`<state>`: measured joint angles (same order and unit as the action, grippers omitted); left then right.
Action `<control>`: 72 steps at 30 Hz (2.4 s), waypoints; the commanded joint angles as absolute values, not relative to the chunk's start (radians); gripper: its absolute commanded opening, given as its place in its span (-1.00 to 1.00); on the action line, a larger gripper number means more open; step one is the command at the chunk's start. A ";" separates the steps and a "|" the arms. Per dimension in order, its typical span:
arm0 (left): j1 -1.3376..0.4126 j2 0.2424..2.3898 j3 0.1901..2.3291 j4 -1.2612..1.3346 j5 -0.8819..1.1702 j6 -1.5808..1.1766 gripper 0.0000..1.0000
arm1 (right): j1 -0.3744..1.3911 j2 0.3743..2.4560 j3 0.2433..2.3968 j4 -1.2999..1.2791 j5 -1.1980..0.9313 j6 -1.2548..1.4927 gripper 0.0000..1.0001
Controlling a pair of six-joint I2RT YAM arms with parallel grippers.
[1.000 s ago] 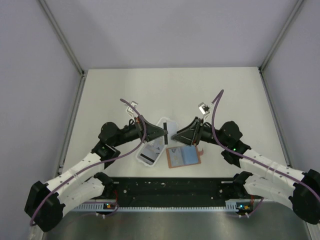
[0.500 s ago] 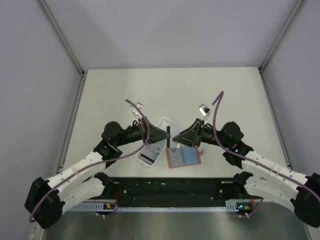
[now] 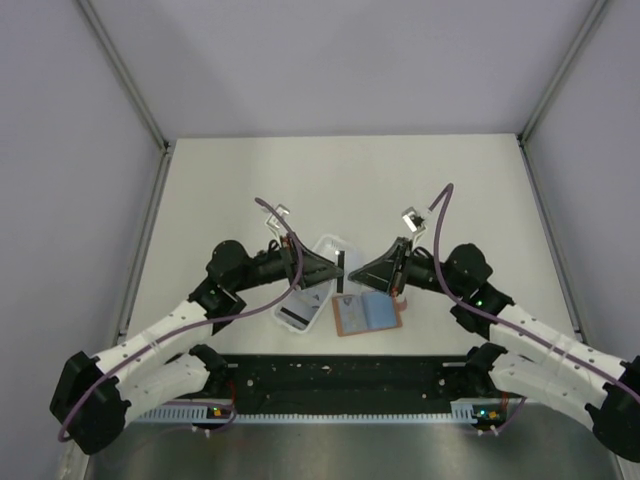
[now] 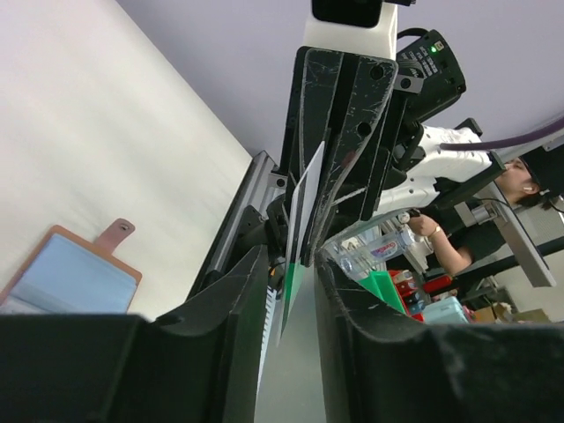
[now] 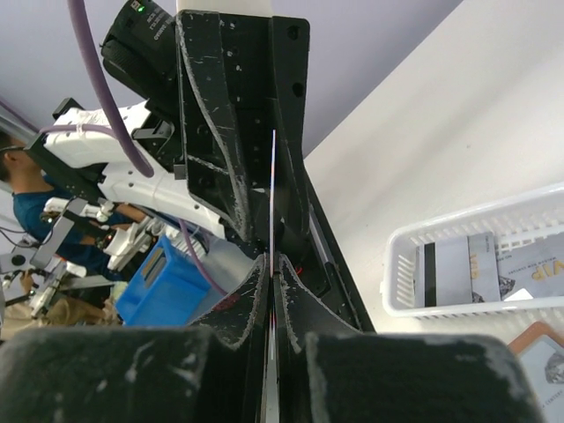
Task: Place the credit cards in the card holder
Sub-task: Insert the credit card into the card holder.
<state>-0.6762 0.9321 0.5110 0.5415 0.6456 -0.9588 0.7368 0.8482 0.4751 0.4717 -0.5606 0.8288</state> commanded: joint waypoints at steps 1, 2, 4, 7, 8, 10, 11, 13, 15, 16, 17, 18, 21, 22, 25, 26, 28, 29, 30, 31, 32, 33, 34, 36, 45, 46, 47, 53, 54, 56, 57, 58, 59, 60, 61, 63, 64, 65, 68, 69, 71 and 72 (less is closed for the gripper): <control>-0.680 0.887 0.558 0.545 0.623 -0.933 -0.27 | 0.738 0.792 0.528 0.440 -0.526 0.790 -1.00; -0.680 0.876 0.558 0.532 0.617 -0.930 -0.21 | 0.738 0.776 0.526 0.440 -0.525 0.785 -1.00; -0.680 0.851 0.558 0.502 0.592 -0.917 -0.14 | 0.738 0.747 0.526 0.433 -0.522 0.778 -1.00; -0.680 0.789 0.549 0.457 0.555 -0.899 -0.10 | 0.738 0.703 0.540 0.405 -0.532 0.752 -1.00; -0.678 0.767 0.549 0.436 0.548 -0.890 -0.09 | 0.738 0.684 0.549 0.381 -0.534 0.740 -1.00; -0.678 0.735 0.560 0.387 0.540 -0.873 -0.07 | 0.738 0.655 0.569 0.341 -0.552 0.715 -1.00; -0.678 0.718 0.563 0.362 0.538 -0.865 -0.07 | 0.738 0.646 0.578 0.330 -0.573 0.707 -1.00; -0.678 0.692 0.572 0.318 0.531 -0.850 -0.07 | 0.738 0.623 0.589 0.363 -0.658 0.710 -1.00; -0.678 0.674 0.574 0.292 0.525 -0.839 -0.06 | 0.738 0.618 0.595 0.440 -0.771 0.750 -1.00; -0.678 0.666 0.574 0.284 0.520 -0.835 -0.06 | 0.738 0.618 0.597 0.484 -0.819 0.774 -1.00; -0.678 0.664 0.574 0.281 0.519 -0.834 -0.06 | 0.738 0.618 0.598 0.526 -0.866 0.805 -1.00; -0.678 0.667 0.572 0.281 0.520 -0.834 -0.06 | 0.738 0.617 0.598 0.575 -0.900 0.833 -1.00; -0.678 0.676 0.569 0.290 0.525 -0.838 -0.06 | 0.738 0.618 0.604 0.695 -0.998 0.913 -1.00; -0.678 0.680 0.571 0.296 0.526 -0.839 -0.06 | 0.738 0.614 0.610 0.709 -1.015 0.925 -1.00; -0.680 0.687 0.571 0.310 0.529 -0.842 -0.06 | 0.738 0.604 0.633 0.683 -1.045 0.914 -1.00; -0.678 0.692 0.571 0.311 0.529 -0.842 -0.06 | 0.738 0.598 0.643 0.663 -1.048 0.902 -1.00; -0.678 0.698 0.572 0.318 0.532 -0.844 -0.06 | 0.738 0.589 0.652 0.626 -1.043 0.882 -1.00; -0.678 0.699 0.571 0.321 0.532 -0.844 -0.06 | 0.738 0.586 0.653 0.617 -1.040 0.877 -1.00; -0.678 0.701 0.572 0.321 0.531 -0.847 -0.06 | 0.738 0.583 0.653 0.614 -1.042 0.876 -1.00; -0.678 0.703 0.571 0.321 0.531 -0.845 -0.06 | 0.738 0.581 0.653 0.609 -1.035 0.874 -1.00; -0.678 0.701 0.572 0.322 0.532 -0.847 -0.06 | 0.738 0.580 0.652 0.607 -1.035 0.873 -1.00; -0.678 0.704 0.572 0.324 0.532 -0.848 -0.06 | 0.738 0.581 0.652 0.607 -1.034 0.871 -1.00; -0.678 0.704 0.571 0.325 0.532 -0.850 -0.06 | 0.738 0.580 0.652 0.603 -1.029 0.871 -1.00; -0.680 0.704 0.571 0.325 0.532 -0.850 -0.06 | 0.738 0.578 0.647 0.597 -1.023 0.864 -1.00; -0.678 0.701 0.566 0.321 0.532 -0.848 -0.06 | 0.738 0.569 0.667 0.479 -0.951 0.799 -1.00; -0.680 0.703 0.565 0.321 0.529 -0.848 -0.06 | 0.738 0.562 0.676 0.421 -0.889 0.779 -1.00; -0.678 0.706 0.565 0.319 0.529 -0.850 -0.06 | 0.738 0.555 0.696 0.328 -0.791 0.763 -1.00; -0.678 0.709 0.574 0.307 0.520 -0.853 -0.07 | 0.738 0.497 0.733 0.060 -0.197 1.122 -1.00; -0.678 0.709 0.575 0.301 0.519 -0.857 -0.07 | 0.738 0.486 0.709 0.107 -0.160 1.208 -1.00; -0.678 0.707 0.580 0.296 0.515 -0.862 -0.07 | 0.738 0.469 0.671 0.173 -0.085 1.423 -1.00; -0.678 0.706 0.578 0.298 0.512 -0.867 -0.07 | 0.738 0.463 0.655 0.205 -0.052 1.502 -1.00; -0.678 0.706 0.577 0.298 0.509 -0.873 -0.08 | 0.738 0.462 0.647 0.218 -0.026 1.588 -1.00; -0.678 0.706 0.575 0.299 0.508 -0.879 -0.08 | 0.738 0.457 0.638 0.222 -0.005 1.696 -1.00; -0.681 0.706 0.575 0.301 0.505 -0.884 -0.09 | 0.738 0.457 0.621 0.236 0.024 1.773 -1.00; -0.678 0.703 0.574 0.298 0.503 -0.888 -0.10 | 0.738 0.456 0.597 0.264 0.038 1.869 -1.00; -0.680 0.700 0.572 0.295 0.503 -0.891 -0.10 | 0.738 0.478 0.511 0.413 0.044 2.050 -1.00; -0.680 0.696 0.571 0.293 0.499 -0.894 -0.10 | 0.738 0.498 0.479 0.510 0.046 2.101 -1.00; -0.680 0.695 0.568 0.293 0.496 -0.896 -0.10 | 0.738 0.515 0.456 0.576 0.045 2.127 -1.00; -0.680 0.686 0.568 0.287 0.492 -0.900 -0.11 | 0.738 0.554 0.446 0.643 0.020 2.158 -1.00; -0.680 0.683 0.568 0.285 0.488 -0.902 -0.11 | 0.738 0.560 0.443 0.653 0.017 2.166 -1.00; -0.680 0.683 0.568 0.284 0.488 -0.902 -0.11 | 0.738 0.564 0.437 0.676 0.020 2.175 -1.00; -0.680 0.681 0.568 0.284 0.485 -0.902 -0.11 | 0.739 0.566 0.431 0.687 0.024 2.178 -1.00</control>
<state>-0.6762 0.7002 0.5385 0.2611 0.4999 -0.8932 0.7368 0.5755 0.4244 0.4911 0.0055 1.9343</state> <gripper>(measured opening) 0.448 0.006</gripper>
